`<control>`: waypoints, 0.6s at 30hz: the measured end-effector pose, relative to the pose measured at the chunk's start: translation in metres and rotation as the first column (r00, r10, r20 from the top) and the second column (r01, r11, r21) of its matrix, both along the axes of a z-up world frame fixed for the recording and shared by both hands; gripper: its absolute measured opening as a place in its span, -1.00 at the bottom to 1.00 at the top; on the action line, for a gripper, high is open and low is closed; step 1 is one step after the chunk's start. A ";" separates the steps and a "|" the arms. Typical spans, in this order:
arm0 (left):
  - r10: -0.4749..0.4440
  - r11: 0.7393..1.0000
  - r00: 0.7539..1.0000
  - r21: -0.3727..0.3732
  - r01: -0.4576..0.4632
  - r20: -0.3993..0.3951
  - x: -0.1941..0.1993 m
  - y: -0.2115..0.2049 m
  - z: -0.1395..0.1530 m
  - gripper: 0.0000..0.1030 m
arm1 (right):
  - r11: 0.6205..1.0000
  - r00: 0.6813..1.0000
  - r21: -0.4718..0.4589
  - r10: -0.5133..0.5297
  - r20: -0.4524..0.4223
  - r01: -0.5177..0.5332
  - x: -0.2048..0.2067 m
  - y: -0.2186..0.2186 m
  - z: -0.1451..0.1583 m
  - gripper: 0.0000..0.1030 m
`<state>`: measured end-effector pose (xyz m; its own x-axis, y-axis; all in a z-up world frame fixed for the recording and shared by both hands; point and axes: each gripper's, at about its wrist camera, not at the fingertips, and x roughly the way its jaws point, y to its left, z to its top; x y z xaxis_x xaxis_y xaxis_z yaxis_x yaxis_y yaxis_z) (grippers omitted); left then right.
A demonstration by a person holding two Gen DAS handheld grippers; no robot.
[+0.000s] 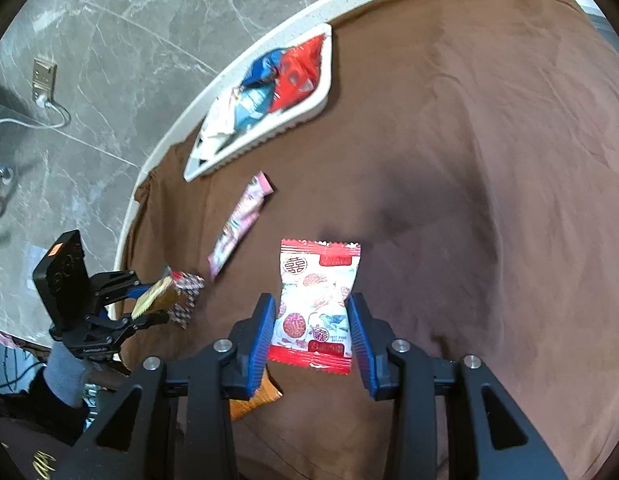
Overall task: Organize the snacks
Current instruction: 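Carry both packets over the tray and open both tools to release them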
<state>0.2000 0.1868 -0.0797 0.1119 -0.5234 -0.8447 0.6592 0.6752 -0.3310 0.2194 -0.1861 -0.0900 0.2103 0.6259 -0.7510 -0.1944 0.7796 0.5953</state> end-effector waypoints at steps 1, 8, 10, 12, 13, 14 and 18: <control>0.020 1.000 1.000 -0.006 -0.020 0.008 0.006 0.003 0.002 -0.40 | 1.000 1.000 0.008 0.001 0.003 -0.001 0.003 0.002 0.003 -0.21; 0.168 0.984 0.986 -0.071 -0.166 0.019 0.052 0.030 0.019 -0.40 | 0.998 0.999 0.057 0.019 0.026 -0.021 0.030 0.016 0.021 -0.21; 0.207 0.975 0.978 -0.083 -0.205 0.024 0.068 0.036 0.023 -0.40 | 0.997 0.999 0.065 0.030 0.034 -0.032 0.039 0.022 0.025 -0.21; 0.246 0.965 0.969 -0.101 -0.243 0.014 0.082 0.042 0.025 -0.40 | 0.997 0.998 0.070 0.038 0.046 -0.041 0.049 0.028 0.030 -0.21; 0.262 0.960 0.965 -0.104 -0.259 0.013 0.091 0.045 0.027 -0.40 | 0.996 0.998 0.076 0.043 0.051 -0.046 0.054 0.031 0.033 -0.21; 0.278 0.956 0.961 -0.105 -0.275 0.007 0.097 0.047 0.027 -0.40 | 0.995 0.997 0.081 0.046 0.056 -0.050 0.058 0.035 0.035 -0.21; 0.318 0.940 0.948 -0.124 -0.317 -0.010 0.126 0.049 0.026 -0.40 | 0.993 0.995 0.095 0.066 0.075 -0.074 0.081 0.050 0.043 -0.21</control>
